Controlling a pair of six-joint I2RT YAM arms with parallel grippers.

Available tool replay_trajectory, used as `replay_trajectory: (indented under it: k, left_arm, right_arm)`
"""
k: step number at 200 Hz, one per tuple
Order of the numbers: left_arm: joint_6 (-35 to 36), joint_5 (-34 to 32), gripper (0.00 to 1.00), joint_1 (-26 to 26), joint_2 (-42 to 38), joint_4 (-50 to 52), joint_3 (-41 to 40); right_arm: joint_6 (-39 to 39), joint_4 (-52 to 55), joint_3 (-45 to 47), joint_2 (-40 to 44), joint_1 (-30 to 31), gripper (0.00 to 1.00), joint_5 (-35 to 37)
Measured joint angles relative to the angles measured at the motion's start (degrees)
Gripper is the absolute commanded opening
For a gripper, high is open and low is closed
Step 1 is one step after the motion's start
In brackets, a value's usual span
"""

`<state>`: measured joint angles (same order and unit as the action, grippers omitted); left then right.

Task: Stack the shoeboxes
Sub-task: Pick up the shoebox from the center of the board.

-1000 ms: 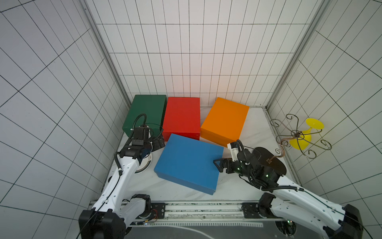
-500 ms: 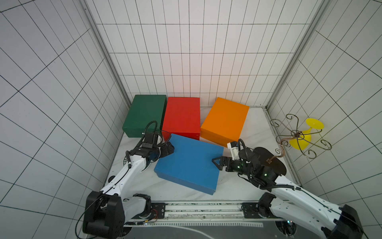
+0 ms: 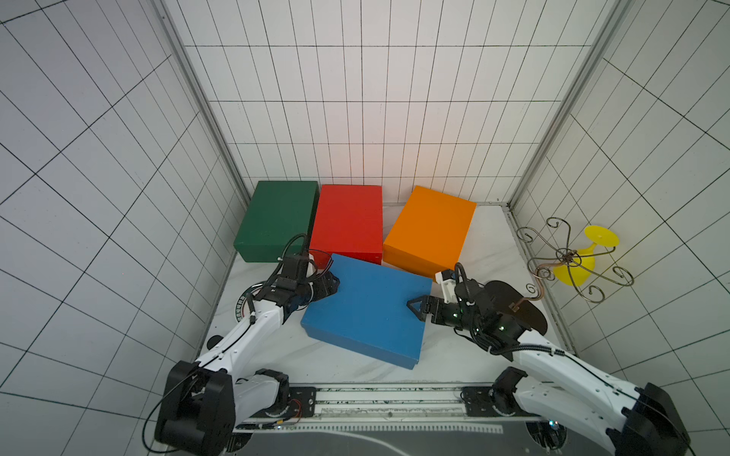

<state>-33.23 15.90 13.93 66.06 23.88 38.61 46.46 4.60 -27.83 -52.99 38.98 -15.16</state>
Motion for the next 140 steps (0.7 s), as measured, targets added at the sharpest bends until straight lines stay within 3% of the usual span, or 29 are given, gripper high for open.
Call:
replay_trajectory:
  k: [64,109,140]
  left_arm:
    - [-0.44,0.11,0.89,1.99,-3.32,2.93,-1.57]
    - [-0.87,2.21,0.84,1.95,-2.99,-0.68,-3.08]
    - [-1.03,2.82,0.74,1.60,-2.54,-2.21,-3.52]
  right_arm:
    - [-0.31,3.23,0.04,1.77,0.09,0.99,2.69]
    - [-0.33,1.46,0.52,-2.67,0.17,0.99,2.64]
    - [-0.20,-1.09,0.61,-5.49,0.76,0.96,3.26]
